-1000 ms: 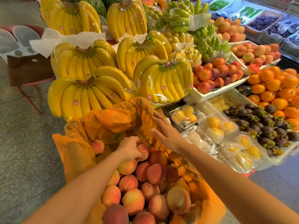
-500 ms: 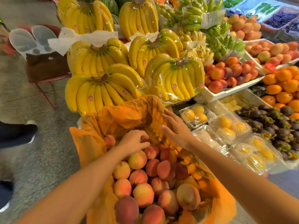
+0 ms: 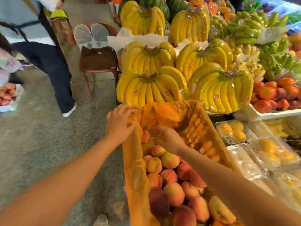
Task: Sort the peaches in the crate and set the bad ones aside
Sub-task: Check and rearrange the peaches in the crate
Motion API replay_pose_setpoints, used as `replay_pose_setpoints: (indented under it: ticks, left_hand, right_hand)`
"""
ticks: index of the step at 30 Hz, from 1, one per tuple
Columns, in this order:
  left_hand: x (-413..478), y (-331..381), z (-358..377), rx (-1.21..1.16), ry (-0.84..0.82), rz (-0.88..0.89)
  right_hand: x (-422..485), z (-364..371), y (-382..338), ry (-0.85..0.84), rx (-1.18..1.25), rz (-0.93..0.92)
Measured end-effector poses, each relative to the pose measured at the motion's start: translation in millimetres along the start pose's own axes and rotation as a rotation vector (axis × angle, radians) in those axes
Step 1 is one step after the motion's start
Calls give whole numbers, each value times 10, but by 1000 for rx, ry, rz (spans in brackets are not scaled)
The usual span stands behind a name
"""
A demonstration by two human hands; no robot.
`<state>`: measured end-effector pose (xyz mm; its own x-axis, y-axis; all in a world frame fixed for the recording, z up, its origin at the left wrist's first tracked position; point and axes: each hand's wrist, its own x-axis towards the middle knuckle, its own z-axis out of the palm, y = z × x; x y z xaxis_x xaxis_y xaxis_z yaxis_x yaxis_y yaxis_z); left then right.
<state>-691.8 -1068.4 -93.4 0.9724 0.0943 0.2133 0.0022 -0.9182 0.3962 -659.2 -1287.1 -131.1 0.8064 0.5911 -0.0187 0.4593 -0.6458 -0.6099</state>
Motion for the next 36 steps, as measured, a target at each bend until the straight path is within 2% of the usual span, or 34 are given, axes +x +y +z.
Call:
replay_pose_setpoints:
  ticks: [6, 9, 18, 24, 33, 36]
  left_hand:
    - [-125, -296, 152, -332, -154, -4]
    - [-138, -314, 196, -414, -183, -22]
    - [-124, -330, 269, -492, -147, -45]
    - [-149, -314, 289, -515, -145, -57]
    - [-176, -255, 294, -505, -151, -85]
    - [-172, -220, 304, -494, -136, -102]
  right_hand:
    - [288, 442, 140, -81, -148, 141]
    - [438, 586, 242, -118, -168, 229]
    - [657, 837, 335, -81, -131, 266]
    - [704, 889, 361, -33, -52, 360]
    - [690, 918, 461, -176, -110, 285]
    - [579, 652, 427, -87, 0, 304]
